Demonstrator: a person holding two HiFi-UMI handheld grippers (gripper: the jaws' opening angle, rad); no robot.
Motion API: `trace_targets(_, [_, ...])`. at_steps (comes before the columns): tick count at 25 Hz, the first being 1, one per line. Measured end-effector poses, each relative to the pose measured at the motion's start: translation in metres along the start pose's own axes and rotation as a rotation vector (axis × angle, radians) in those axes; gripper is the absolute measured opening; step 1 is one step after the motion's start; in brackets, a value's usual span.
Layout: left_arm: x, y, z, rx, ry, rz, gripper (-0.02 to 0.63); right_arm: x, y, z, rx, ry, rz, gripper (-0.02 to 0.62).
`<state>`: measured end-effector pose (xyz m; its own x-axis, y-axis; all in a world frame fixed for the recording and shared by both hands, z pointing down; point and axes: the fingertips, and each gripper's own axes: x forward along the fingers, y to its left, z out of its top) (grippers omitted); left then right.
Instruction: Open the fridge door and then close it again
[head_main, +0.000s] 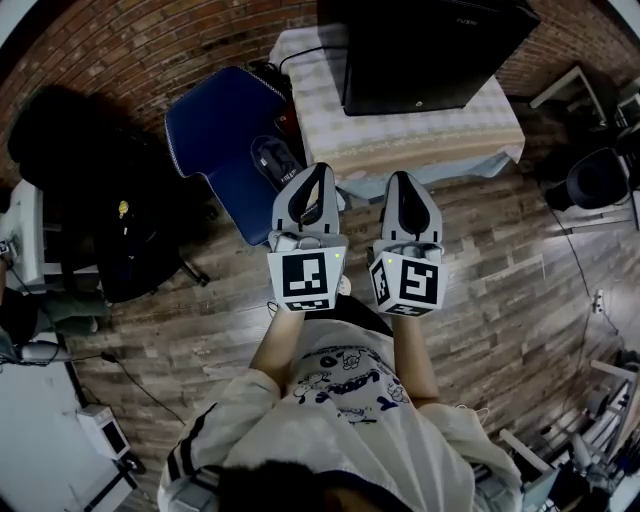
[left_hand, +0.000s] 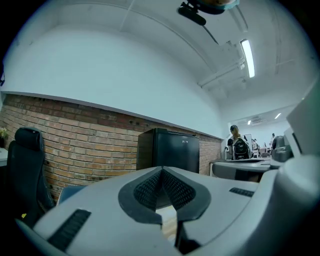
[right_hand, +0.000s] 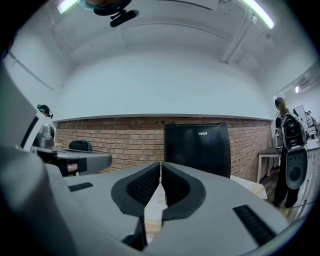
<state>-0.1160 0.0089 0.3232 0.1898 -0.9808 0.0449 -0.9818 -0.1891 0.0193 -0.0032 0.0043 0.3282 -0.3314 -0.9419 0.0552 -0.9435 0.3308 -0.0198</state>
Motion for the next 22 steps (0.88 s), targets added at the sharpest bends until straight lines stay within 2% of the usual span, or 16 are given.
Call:
trace_targets(15, [0.066, 0.009, -0.016, 0.006, 0.053, 0.057, 0.017, 0.063, -0.034, -0.016, 0.033, 0.038, 0.024, 0.034])
trace_targets(22, [0.112, 0.022, -0.021, 0.012, 0.062, 0.029, 0.017, 0.107, -0.043, -0.018, 0.025, 0.047, -0.002, 0.034])
